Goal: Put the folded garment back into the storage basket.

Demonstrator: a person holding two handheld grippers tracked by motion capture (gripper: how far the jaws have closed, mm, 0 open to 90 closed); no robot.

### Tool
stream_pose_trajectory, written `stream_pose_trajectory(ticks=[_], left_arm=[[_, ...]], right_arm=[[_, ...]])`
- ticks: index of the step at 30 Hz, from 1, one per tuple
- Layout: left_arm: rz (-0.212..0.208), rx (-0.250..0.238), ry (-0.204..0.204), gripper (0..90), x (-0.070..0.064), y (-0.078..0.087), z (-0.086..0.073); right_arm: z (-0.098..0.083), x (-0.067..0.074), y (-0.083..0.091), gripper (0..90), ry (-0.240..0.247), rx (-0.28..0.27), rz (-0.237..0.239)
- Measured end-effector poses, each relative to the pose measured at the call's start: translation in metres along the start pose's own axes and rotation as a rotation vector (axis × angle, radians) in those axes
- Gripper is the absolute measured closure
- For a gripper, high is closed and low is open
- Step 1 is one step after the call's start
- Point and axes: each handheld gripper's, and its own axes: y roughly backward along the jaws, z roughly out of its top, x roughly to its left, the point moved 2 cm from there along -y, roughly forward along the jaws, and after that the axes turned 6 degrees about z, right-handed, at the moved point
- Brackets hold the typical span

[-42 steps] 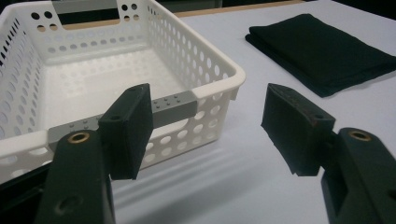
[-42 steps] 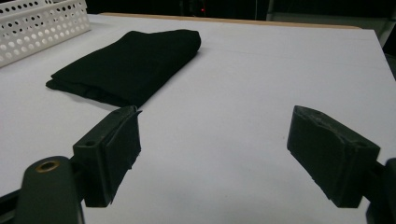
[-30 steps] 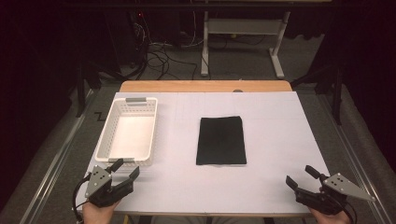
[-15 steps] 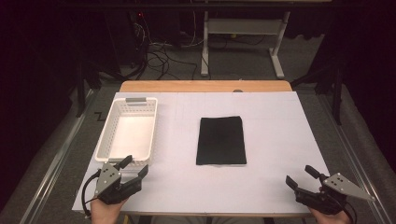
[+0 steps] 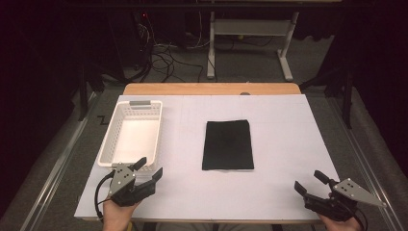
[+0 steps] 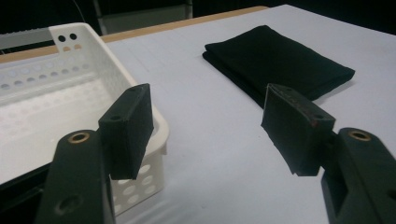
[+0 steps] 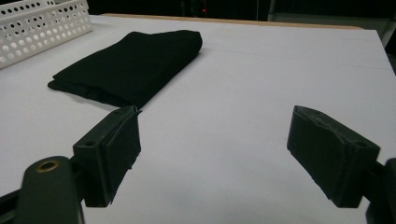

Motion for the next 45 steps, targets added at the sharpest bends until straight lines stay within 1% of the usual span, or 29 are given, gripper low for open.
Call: stream_pose_trajectory(ticks=[8, 17, 21, 22, 23, 24, 25, 26, 33, 41, 42, 44, 45], left_arm=[[-0.039, 0.003, -0.016, 31.6, -0.012, -0.013, 0.008], [-0.073, 0.011, -0.024, 31.6, -0.021, -0.023, 0.015], [-0.094, 0.014, -0.023, 31.6, -0.026, -0.031, 0.019], [-0.102, 0.015, -0.018, 31.6, -0.027, -0.032, 0.020], [-0.102, 0.015, -0.018, 31.6, -0.027, -0.032, 0.020], [-0.117, 0.014, -0.003, 31.6, -0.028, -0.034, 0.021], [-0.125, 0.015, 0.004, 31.6, -0.029, -0.036, 0.022], [-0.124, 0.017, -0.002, 31.6, -0.031, -0.040, 0.024], [-0.138, 0.024, -0.010, 31.6, -0.039, -0.050, 0.029], [-0.152, 0.036, -0.007, 31.6, -0.044, -0.062, 0.033], [-0.162, 0.041, -0.002, 31.6, -0.046, -0.065, 0.034], [-0.170, 0.043, 0.002, 31.6, -0.046, -0.067, 0.035], [-0.175, 0.052, 0.002, 31.6, -0.047, -0.069, 0.035]], right_arm=[[0.000, 0.000, 0.000, 17.9, 0.002, -0.001, 0.001], [0.000, 0.000, 0.000, 17.9, 0.004, 0.000, 0.004], [0.000, 0.000, 0.000, 17.9, 0.006, 0.000, 0.005], [0.000, 0.001, 0.000, 17.9, 0.004, -0.001, 0.005], [0.000, 0.001, 0.000, 17.9, 0.004, -0.001, 0.005], [0.000, 0.000, 0.000, 17.9, 0.009, -0.003, 0.001], [0.000, 0.001, 0.000, 17.9, 0.009, -0.005, 0.003], [0.000, 0.001, 0.000, 17.9, 0.006, -0.001, 0.003], [0.000, 0.000, 0.000, 17.9, 0.003, -0.001, 0.004], [0.000, 0.000, 0.001, 17.9, 0.007, -0.005, 0.002], [0.000, 0.000, 0.000, 17.9, 0.008, -0.006, 0.003], [0.000, 0.001, 0.000, 17.9, 0.009, -0.006, 0.004], [0.000, 0.001, 0.000, 17.9, 0.009, -0.006, 0.005]])
